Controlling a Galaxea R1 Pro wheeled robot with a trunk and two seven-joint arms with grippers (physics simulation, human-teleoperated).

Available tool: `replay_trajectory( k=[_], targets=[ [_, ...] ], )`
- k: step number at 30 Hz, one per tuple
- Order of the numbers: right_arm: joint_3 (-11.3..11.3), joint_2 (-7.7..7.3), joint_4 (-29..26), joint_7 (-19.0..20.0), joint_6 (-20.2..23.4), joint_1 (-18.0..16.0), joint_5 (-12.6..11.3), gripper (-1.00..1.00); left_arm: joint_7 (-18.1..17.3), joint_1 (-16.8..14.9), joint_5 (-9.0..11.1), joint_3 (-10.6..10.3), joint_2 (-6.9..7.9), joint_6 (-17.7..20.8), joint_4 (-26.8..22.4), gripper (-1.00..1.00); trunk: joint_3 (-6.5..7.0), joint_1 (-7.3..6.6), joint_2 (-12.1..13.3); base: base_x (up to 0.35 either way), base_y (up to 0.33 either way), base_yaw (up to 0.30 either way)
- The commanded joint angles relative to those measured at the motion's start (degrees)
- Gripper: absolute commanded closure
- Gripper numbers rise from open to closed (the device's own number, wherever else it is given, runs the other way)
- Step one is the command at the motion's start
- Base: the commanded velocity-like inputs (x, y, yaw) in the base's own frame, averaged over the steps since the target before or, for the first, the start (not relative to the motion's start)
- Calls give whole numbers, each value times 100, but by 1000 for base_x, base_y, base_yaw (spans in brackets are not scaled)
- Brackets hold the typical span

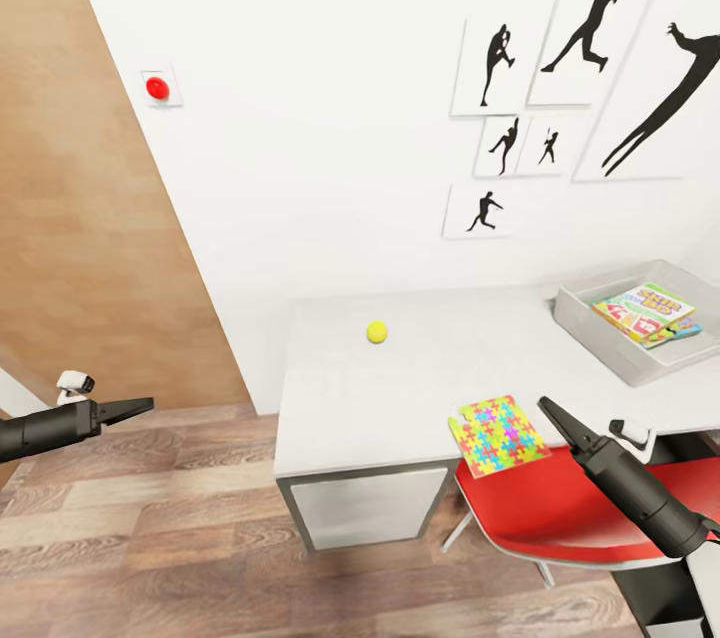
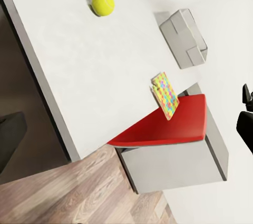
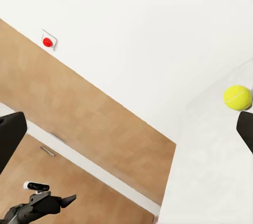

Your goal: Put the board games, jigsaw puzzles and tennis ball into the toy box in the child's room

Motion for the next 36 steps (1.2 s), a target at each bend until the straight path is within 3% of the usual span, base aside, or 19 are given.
replay_trajectory(
  k=[1,21,26,29,36],
  targets=[
    [-4,-1,-1,32,31,-4,-28,-100,-23,-4,-3,-2,6,88,0,-100,-1,3,-10,0,-4,0],
    [-4,-14,-1,183,1,-3,-16,-100,-23,-4,-6,-4,-8,153,-10,-100,189,3,-10,-2,-5,0],
    [-4,-21,-1,377,-88,0,-10,-100,-23,-4,-10,-8,-21,147,-36,-100,237,3,-10,-96,-201,0],
    [-18,-40,-1,599,-372,70,-9,-100,-23,-4,-11,-16,-27,144,-52,-100,266,3,-10,-110,-270,0],
    [-32,-48,-1,729,-504,157,-10,-100,-23,-4,-12,-43,-38,135,-61,-100,333,3,-10,-45,-303,0]
  ],
)
